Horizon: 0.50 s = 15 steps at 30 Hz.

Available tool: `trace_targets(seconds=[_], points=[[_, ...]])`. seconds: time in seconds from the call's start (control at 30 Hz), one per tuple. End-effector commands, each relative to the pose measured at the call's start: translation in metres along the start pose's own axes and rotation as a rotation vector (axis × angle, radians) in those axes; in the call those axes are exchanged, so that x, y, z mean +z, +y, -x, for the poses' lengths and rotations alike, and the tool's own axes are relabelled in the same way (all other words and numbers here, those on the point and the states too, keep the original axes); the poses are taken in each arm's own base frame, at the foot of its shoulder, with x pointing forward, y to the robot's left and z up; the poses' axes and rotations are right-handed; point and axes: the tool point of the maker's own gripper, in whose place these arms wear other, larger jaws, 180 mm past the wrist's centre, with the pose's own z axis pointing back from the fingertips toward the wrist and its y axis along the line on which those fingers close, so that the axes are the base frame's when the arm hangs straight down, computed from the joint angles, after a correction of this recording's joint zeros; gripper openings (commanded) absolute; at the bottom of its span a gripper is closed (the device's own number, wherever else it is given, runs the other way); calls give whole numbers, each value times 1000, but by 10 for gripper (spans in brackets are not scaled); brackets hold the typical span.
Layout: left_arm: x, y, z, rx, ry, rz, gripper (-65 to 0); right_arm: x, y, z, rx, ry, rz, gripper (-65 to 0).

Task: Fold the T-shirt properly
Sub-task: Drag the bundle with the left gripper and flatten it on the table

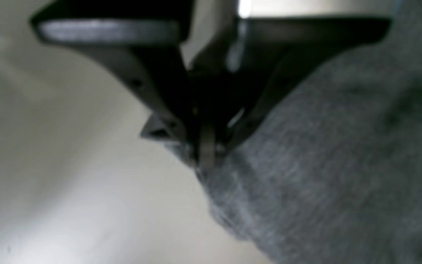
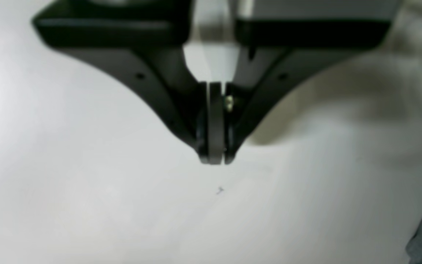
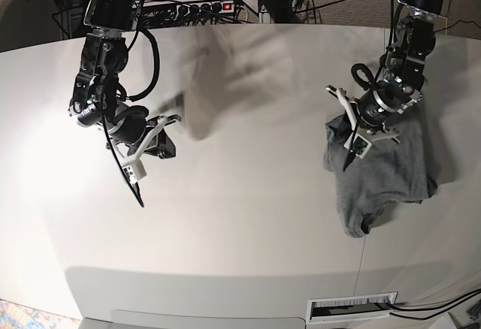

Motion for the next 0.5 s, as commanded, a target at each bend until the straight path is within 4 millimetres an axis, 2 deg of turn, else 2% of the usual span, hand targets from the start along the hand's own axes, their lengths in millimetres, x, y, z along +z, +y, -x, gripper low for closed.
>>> trace_targets(seconds=[0.0,0.1,0.23,0.47], points=[[2,12,3,-22,25,-24,-650,4,-2,-21,17,-64,-2,-650],[9,17,13,-21,46,-16,-650,4,-2,-21,17,-62,-2,-650],[19,35,20,-62,79,-39,-650,6,-1,-26,30,-71,2,-650],[33,59,23,-95,105,-63,-650,15,3,-40,72,-101,14,-650]])
